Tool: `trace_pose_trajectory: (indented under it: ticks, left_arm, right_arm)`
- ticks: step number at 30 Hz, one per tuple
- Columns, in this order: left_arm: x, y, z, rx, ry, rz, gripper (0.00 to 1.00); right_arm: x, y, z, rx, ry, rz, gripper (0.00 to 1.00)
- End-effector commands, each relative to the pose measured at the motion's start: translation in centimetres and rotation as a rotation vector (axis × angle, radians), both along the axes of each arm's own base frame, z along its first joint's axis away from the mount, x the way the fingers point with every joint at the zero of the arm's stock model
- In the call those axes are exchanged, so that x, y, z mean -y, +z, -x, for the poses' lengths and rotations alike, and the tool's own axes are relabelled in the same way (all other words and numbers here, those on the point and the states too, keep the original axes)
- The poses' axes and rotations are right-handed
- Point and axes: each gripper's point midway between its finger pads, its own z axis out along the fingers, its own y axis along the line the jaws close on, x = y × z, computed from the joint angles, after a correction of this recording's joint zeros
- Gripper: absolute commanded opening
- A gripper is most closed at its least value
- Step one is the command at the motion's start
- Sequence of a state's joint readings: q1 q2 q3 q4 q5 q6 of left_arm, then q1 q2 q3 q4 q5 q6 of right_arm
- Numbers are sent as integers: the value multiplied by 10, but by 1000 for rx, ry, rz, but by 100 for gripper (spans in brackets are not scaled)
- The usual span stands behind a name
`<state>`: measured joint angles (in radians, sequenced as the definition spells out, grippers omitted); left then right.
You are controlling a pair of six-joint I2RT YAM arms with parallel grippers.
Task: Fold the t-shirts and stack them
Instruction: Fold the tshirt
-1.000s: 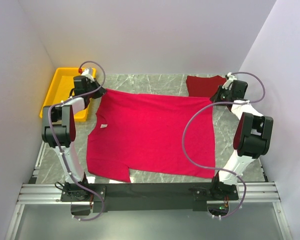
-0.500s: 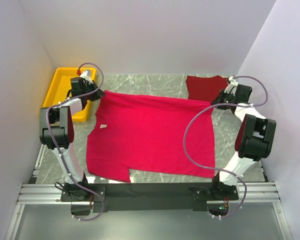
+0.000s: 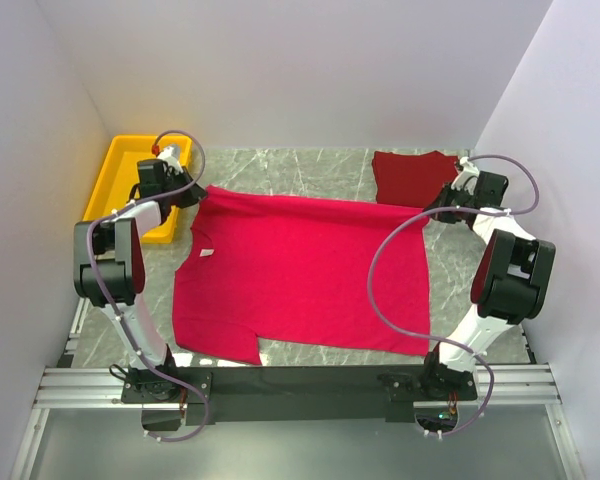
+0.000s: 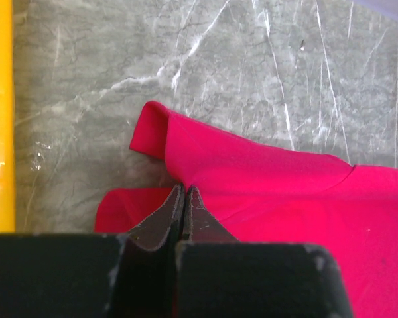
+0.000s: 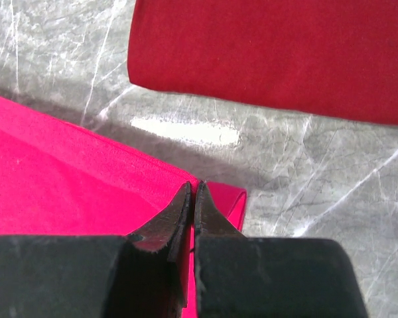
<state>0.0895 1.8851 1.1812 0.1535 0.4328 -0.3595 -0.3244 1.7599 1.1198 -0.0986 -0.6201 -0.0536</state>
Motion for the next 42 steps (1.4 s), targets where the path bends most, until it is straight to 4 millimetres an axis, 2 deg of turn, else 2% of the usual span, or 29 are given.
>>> trace_pose_trajectory:
  ticks: [1, 17, 28, 35, 42]
  left_arm:
    - [-7, 23, 3, 62, -6, -38, 1]
    - [-13, 19, 13, 41, 3, -84, 1]
    - [-27, 25, 11, 69, 15, -199, 1]
    - [-20, 15, 10, 37, -11, -213, 1]
    - [-16, 6, 19, 21, -20, -211, 1]
  right_arm:
    - [7, 21, 4, 52, -3, 31, 0]
    - [3, 7, 20, -15, 5, 35, 0]
    - [9, 3, 18, -37, -20, 46, 0]
    - [8, 5, 16, -35, -15, 36, 0]
    - [9, 4, 11, -41, -20, 30, 0]
